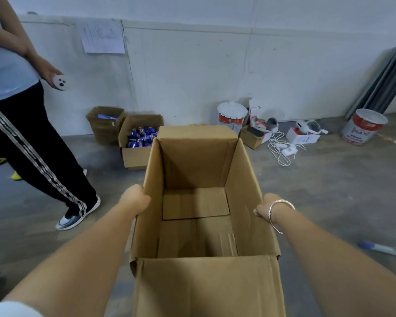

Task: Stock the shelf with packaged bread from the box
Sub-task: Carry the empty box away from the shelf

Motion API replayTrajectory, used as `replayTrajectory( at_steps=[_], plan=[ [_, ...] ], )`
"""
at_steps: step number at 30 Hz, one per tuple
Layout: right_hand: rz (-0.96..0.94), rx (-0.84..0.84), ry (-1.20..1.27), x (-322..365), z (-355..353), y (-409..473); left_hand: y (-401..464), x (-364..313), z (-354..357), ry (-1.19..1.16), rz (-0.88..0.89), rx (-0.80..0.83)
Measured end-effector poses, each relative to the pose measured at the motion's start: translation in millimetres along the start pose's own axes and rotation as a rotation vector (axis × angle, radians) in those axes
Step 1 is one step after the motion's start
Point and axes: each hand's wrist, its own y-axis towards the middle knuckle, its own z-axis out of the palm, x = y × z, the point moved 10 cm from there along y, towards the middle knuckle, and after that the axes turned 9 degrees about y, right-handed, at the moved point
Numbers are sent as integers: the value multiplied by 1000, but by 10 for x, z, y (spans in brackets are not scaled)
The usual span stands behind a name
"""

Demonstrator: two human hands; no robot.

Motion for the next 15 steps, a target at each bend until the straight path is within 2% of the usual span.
replayTrajectory(
  at_steps=[6, 15],
  plan=[
    [-20, -25, -6, 766, -691, 1375, 1379, -781, -326, -54, -25, -1],
    [-2, -18, -59, 1890, -1286, 3455, 3640, -1600, -577, -88, -38, 47]
  ],
)
